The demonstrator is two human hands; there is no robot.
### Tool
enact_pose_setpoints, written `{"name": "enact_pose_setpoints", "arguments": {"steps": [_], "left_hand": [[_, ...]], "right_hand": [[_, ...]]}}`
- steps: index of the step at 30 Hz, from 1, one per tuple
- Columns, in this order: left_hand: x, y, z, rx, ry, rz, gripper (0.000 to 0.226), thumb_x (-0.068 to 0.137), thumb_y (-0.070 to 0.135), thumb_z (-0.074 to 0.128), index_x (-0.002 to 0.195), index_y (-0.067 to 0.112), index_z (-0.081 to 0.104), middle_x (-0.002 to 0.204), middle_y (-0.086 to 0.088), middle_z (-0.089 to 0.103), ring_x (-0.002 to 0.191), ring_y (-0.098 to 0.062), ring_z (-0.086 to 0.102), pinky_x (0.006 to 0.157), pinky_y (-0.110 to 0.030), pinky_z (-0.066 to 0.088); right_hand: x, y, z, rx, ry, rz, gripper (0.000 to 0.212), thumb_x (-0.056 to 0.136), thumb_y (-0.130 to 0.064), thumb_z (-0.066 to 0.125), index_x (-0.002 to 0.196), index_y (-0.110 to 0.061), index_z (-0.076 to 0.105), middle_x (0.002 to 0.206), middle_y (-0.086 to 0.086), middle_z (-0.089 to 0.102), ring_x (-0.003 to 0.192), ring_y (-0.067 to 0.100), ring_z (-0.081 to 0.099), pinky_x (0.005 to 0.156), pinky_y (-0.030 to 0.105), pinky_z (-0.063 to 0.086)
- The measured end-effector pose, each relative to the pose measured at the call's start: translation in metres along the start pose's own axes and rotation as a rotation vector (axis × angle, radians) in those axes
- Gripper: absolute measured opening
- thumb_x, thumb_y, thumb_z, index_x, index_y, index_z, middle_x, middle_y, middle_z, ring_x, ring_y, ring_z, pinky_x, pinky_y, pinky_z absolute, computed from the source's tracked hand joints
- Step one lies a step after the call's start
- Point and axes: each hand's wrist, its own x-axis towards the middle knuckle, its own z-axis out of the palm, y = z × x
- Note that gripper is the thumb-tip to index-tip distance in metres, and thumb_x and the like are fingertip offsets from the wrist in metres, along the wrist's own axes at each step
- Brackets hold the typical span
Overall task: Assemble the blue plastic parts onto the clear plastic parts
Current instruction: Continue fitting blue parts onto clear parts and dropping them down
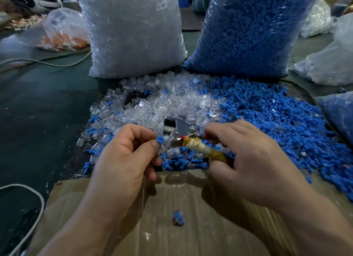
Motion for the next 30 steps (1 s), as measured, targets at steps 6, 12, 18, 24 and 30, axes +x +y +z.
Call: {"name": "enact_pose_setpoints", "arguments": {"steps": [6,12,18,24,30], "left_hand": [[-0.002,0.008,-0.001,-0.042,-0.027,0.071,0.019,0.088,0.009,0.064,0.084,0.027,0.069,0.072,-0.004,0.066,0.06,-0.012,0.062,0.043,-0.021,0.046],[-0.005,0.018,0.002,-0.05,-0.036,0.119,0.03,0.089,0.0,0.06,0.08,0.028,0.069,0.07,-0.001,0.065,0.058,-0.012,0.061,0.043,-0.021,0.046],[-0.005,0.02,0.003,-0.02,-0.024,0.111,0.035,0.093,-0.004,0.058,0.08,0.027,0.068,0.067,0.002,0.064,0.057,-0.01,0.06,0.043,-0.02,0.047],[-0.006,0.019,0.003,0.0,-0.04,0.121,0.012,0.071,0.032,0.064,0.082,0.034,0.069,0.065,0.002,0.065,0.055,-0.01,0.059,0.044,-0.02,0.047],[-0.008,0.018,0.005,-0.031,-0.039,0.123,0.011,0.072,0.03,0.064,0.081,0.033,0.069,0.067,0.003,0.065,0.057,-0.011,0.059,0.043,-0.019,0.046]], "right_hand": [[-0.001,-0.003,0.0,0.04,-0.052,-0.033,0.055,0.074,-0.043,0.045,0.127,-0.03,0.052,0.106,-0.016,0.058,0.1,0.013,0.048,0.085,0.032,0.046],[-0.001,-0.001,0.001,0.023,-0.065,-0.064,0.051,0.077,-0.043,0.049,0.127,-0.032,0.05,0.104,-0.019,0.054,0.097,0.01,0.046,0.081,0.027,0.042],[0.0,-0.003,0.004,0.046,-0.065,-0.068,0.05,0.078,-0.049,0.046,0.127,-0.035,0.047,0.106,-0.017,0.056,0.1,0.012,0.049,0.085,0.034,0.046],[0.0,-0.005,0.006,0.066,-0.067,-0.064,0.047,0.076,-0.049,0.043,0.121,-0.035,0.049,0.101,-0.018,0.056,0.096,0.011,0.048,0.082,0.034,0.046],[0.002,-0.009,0.005,0.027,-0.043,-0.038,0.042,0.072,-0.052,0.042,0.108,-0.036,0.055,0.089,-0.016,0.057,0.084,0.01,0.051,0.073,0.033,0.047]]}}
